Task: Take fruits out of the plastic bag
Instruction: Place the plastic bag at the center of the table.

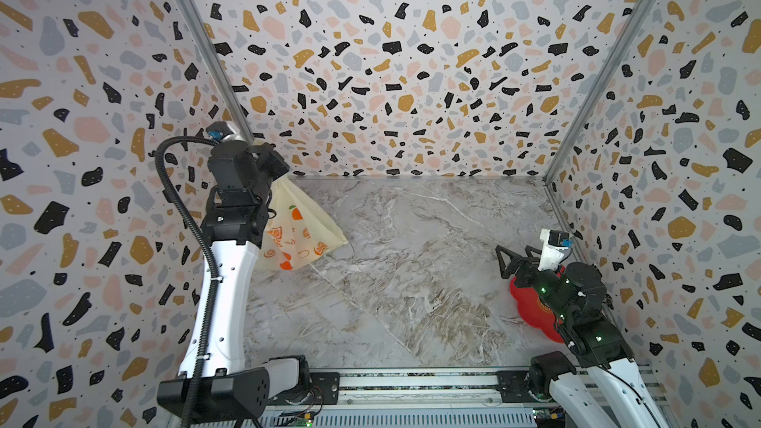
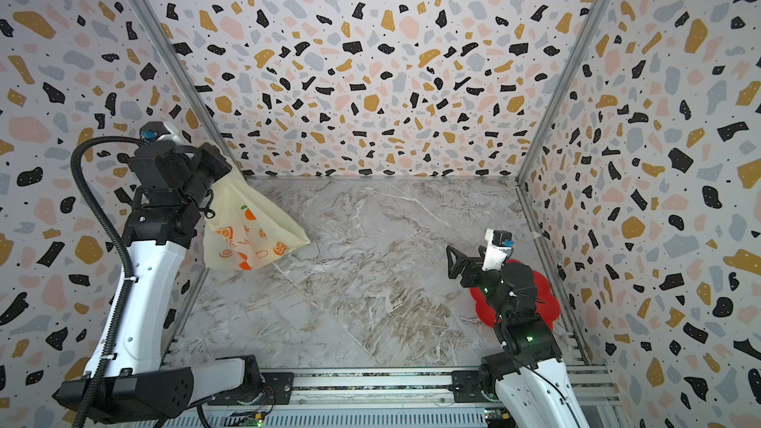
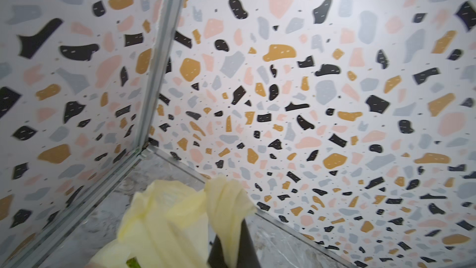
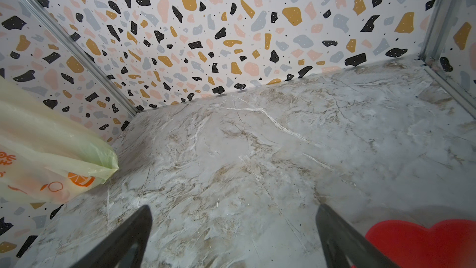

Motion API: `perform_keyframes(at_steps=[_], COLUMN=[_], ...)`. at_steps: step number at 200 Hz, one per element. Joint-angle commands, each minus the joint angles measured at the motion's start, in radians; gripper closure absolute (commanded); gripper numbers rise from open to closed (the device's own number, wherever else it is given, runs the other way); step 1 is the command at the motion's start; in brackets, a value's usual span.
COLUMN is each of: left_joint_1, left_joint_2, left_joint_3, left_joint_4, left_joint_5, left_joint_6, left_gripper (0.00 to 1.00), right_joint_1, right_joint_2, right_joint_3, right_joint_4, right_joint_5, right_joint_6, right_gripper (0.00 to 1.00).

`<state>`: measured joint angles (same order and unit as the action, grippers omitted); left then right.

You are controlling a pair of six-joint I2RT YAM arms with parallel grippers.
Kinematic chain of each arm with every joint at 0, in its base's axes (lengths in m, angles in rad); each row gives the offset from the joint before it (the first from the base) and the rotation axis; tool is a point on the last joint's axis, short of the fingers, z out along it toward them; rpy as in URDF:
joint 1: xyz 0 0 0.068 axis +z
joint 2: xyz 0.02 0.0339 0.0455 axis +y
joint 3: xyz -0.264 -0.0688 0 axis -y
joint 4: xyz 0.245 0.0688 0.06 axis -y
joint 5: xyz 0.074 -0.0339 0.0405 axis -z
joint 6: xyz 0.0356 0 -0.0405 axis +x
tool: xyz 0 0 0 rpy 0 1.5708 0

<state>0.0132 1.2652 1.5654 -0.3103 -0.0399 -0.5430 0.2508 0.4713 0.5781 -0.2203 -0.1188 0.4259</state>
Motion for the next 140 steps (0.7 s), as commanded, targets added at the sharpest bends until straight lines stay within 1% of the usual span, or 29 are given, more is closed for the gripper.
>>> perform_keyframes(at_steps=[1, 14, 24, 48, 60, 72, 91, 104, 120, 140], left_joint_1=[-0.101, -0.141, -0.190, -0.351, -0.414, -0.470, -0.526, -0.550, -0.575, -0.601], left_joint_2=[0.014, 0.016, 0.032, 0.122, 0.171, 0.217, 0.290, 0.319, 0.329, 0.317], left_joint_3=[0.027, -0.029, -0.030, 0.061, 0.105, 0.151, 0.214, 0.229, 0.207, 0.146], left_joint_4=[0.184, 0.283, 0.304, 0.270, 0.257, 0.228, 0.171, 0.147, 0.145, 0.169], left_joint_5=[0.000, 0.020, 0.009, -0.018, -0.015, -0.040, -0.061, -0.076, -0.101, -0.133], left_joint_6=[-0.004, -0.060, -0.054, 0.037, 0.063, 0.084, 0.109, 0.118, 0.120, 0.115], left_gripper=[1.00, 1.00, 1.00, 1.00, 1.00, 1.00, 1.00, 1.00, 1.00, 1.00], right_joint_1=[0.003, 0.002, 0.002, 0.002, 0.002, 0.002, 0.002, 0.002, 0.002, 0.001], right_joint_2=[-0.017, -0.016, -0.015, -0.008, 0.001, 0.011, 0.024, 0.030, 0.037, 0.060], right_joint_3=[0.035, 0.037, 0.036, 0.031, 0.032, 0.034, 0.040, 0.041, 0.043, 0.049], right_joint_4=[-0.016, -0.021, -0.021, -0.016, -0.011, -0.009, -0.011, -0.011, -0.010, -0.004], right_joint_5=[0.016, 0.013, 0.010, 0.004, -0.004, -0.014, -0.026, -0.031, -0.038, -0.065], right_joint_6=[0.014, 0.017, 0.017, 0.018, 0.020, 0.020, 0.020, 0.017, 0.009, -0.010], right_gripper=[0.01, 0.01, 0.01, 0.01, 0.01, 0.01, 0.01, 0.00, 0.00, 0.01])
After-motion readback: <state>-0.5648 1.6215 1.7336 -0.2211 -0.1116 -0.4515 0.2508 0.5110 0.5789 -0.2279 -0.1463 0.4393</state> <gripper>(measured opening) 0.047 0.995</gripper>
